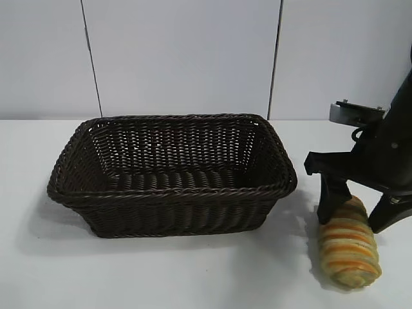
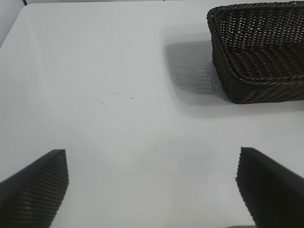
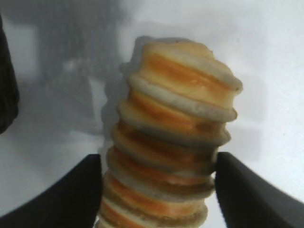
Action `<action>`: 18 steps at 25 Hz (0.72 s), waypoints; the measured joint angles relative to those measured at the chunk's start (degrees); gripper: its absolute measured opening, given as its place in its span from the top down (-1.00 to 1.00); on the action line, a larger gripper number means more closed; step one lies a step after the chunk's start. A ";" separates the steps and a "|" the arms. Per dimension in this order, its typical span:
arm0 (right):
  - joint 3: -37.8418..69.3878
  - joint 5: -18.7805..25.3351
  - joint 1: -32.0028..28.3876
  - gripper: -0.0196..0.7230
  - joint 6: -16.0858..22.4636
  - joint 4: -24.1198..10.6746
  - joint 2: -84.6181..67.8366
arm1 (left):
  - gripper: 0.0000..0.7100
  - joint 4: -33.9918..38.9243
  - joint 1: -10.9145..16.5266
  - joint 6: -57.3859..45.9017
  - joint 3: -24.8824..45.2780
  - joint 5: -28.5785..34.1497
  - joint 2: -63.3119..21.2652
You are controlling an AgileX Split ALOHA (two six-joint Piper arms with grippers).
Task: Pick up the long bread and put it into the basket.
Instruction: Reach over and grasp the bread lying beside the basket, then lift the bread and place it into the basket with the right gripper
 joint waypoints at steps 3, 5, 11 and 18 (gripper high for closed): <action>0.00 0.32 0.00 0.74 0.05 -0.12 -0.52 | -0.96 0.00 0.00 0.00 0.00 0.00 0.00; 0.04 1.67 0.00 0.75 0.05 -0.40 -2.19 | -0.96 0.00 0.00 0.00 0.00 0.00 0.00; -4.18 7.41 0.00 0.75 0.25 -1.77 -9.43 | -0.96 0.00 0.00 0.00 0.00 0.00 0.00; -16.84 15.11 0.00 0.77 0.39 -3.94 -12.60 | -0.96 0.06 0.00 0.00 0.00 0.00 0.00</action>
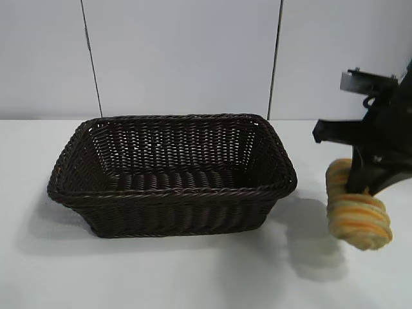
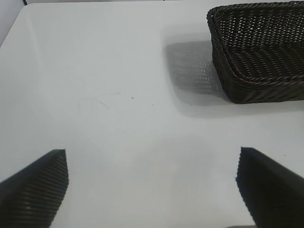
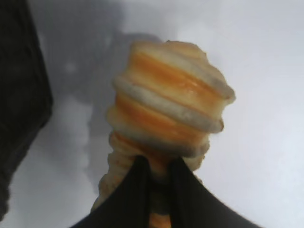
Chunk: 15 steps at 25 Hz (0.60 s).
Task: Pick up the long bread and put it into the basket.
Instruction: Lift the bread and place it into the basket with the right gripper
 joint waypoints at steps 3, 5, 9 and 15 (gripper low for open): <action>-2.17 0.72 0.00 0.77 0.07 -0.15 0.12 | -0.96 0.00 0.00 0.00 0.00 0.00 0.00; -2.74 1.06 0.30 0.77 0.07 0.30 1.03 | -0.96 0.00 0.00 0.00 0.00 0.00 0.00; -2.97 -0.17 3.84 0.77 0.07 1.31 4.67 | -0.96 0.00 0.00 0.00 0.00 0.00 0.00; -11.32 0.03 11.92 0.77 1.42 2.90 12.28 | -0.96 0.00 0.00 0.00 0.00 0.00 0.00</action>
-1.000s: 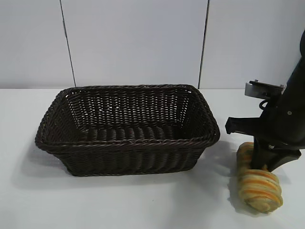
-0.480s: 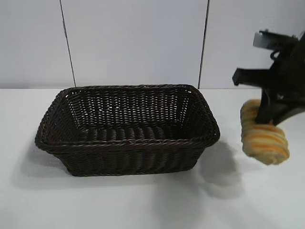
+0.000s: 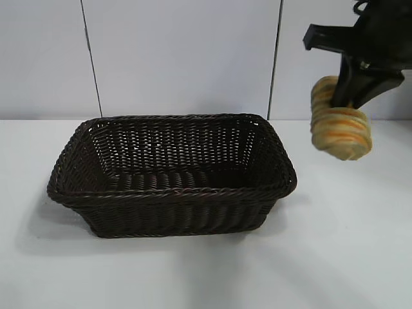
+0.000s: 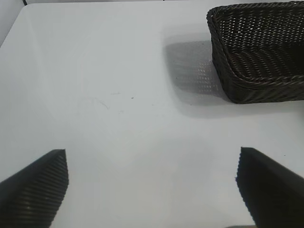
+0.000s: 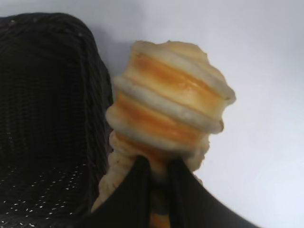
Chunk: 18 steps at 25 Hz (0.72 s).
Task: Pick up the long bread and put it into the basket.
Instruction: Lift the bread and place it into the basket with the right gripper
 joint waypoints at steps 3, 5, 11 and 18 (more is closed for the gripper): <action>-8.10 2.40 3.27 0.77 -0.30 -0.48 4.63 | -0.96 0.00 0.00 0.00 0.00 0.00 0.00; -13.00 4.80 5.18 0.77 -2.46 -1.19 7.95 | -0.96 0.00 0.00 0.00 0.00 0.00 0.00; -24.23 6.98 9.62 0.77 -29.36 -2.94 17.40 | -0.96 0.00 0.00 0.00 0.00 0.00 0.00; -26.15 2.25 11.69 0.77 -54.51 -2.94 20.66 | -0.96 0.00 0.00 0.00 0.00 0.00 0.00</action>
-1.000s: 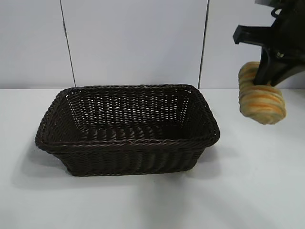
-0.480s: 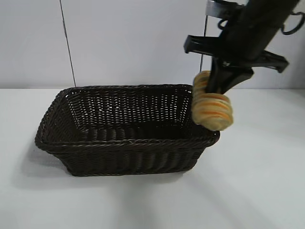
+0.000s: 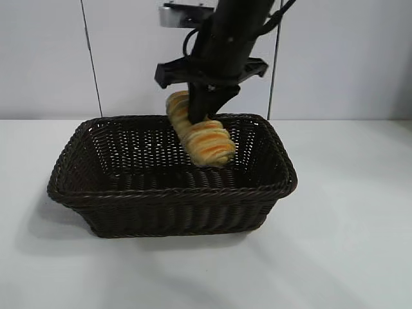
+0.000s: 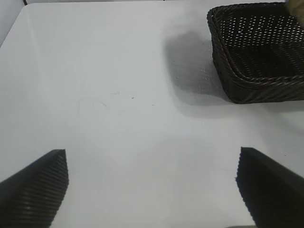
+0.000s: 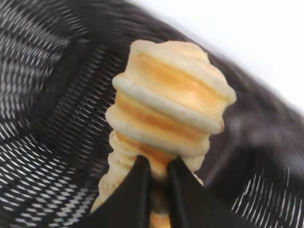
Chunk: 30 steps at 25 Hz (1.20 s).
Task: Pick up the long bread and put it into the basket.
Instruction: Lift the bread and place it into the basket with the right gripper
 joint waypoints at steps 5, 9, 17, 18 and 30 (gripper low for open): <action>0.00 0.05 0.31 0.77 -1.90 0.12 3.43 | -0.96 0.00 0.00 0.00 0.00 0.00 0.00; 0.00 0.00 0.36 0.77 -2.35 -0.01 5.90 | -0.96 0.00 0.00 0.00 0.00 0.00 0.00; -0.13 -1.13 0.36 0.75 -1.85 -0.06 6.58 | -0.96 0.00 0.00 0.00 0.00 0.00 0.00; -0.13 -1.08 0.36 0.69 -1.63 -0.06 6.58 | -0.96 0.00 0.00 0.00 0.00 0.00 0.00; -8.88 8.27 0.36 -0.87 10.24 -1.45 4.12 | -0.96 0.00 0.00 0.00 0.00 0.00 0.00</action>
